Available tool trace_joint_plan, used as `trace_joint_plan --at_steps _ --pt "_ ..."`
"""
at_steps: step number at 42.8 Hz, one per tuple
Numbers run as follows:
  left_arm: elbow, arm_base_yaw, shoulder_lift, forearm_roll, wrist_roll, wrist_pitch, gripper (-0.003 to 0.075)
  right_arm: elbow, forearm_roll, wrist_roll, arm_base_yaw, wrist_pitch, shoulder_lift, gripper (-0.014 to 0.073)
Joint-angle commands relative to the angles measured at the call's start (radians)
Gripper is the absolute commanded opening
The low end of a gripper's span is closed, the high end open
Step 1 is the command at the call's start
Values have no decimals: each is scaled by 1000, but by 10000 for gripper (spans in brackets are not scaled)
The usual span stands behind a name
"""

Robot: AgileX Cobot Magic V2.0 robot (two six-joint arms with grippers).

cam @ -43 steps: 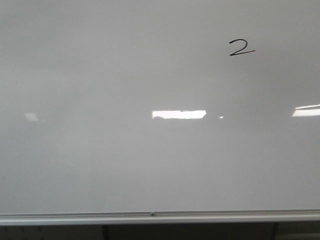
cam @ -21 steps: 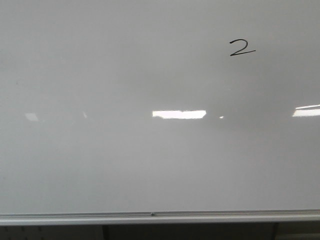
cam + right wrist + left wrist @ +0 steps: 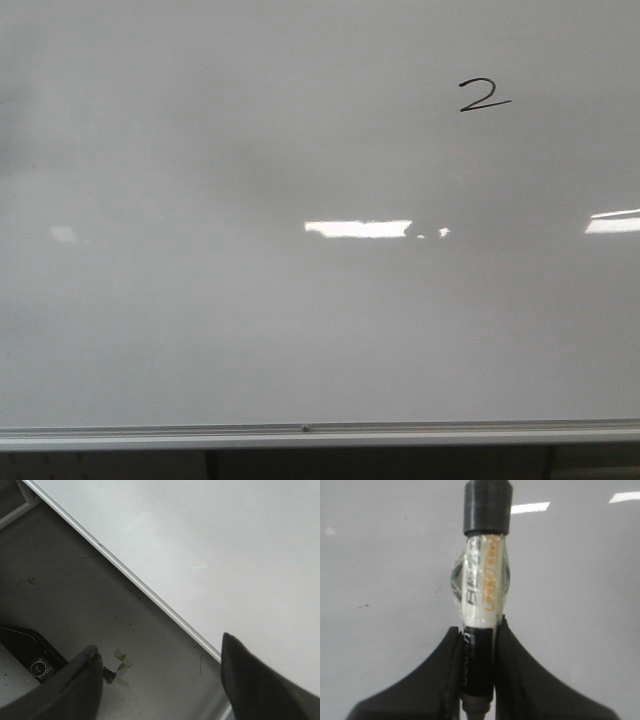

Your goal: Write number 2 on whiteboard

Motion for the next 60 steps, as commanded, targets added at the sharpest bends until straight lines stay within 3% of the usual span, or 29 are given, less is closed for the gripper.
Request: trace_joint_plan --at_steps 1,22,31,34,41,46,51,60 --pt "-29 -6 34 -31 -1 -176 -8 -33 11 2 -7 -61 -4 517" --pt "-40 -6 236 -97 -3 -417 -8 -31 11 2 -7 -71 -4 517" --pt "-68 -6 287 -97 -3 -409 -1 -31 11 2 -7 -71 -4 517" --pt "-78 -6 298 -97 -3 -378 41 -31 11 2 -7 -71 -4 517" --pt "-91 -6 300 -97 -3 -333 244 -31 11 2 -7 -70 -4 517" --pt "-91 -6 300 -97 -3 -327 335 -31 11 2 -7 -70 -4 517" --pt "-91 -6 274 -97 -3 -267 380 -31 11 2 -7 -70 -4 517" --pt "-93 -6 129 -93 -3 -116 379 -31 11 3 -7 -72 -4 517"
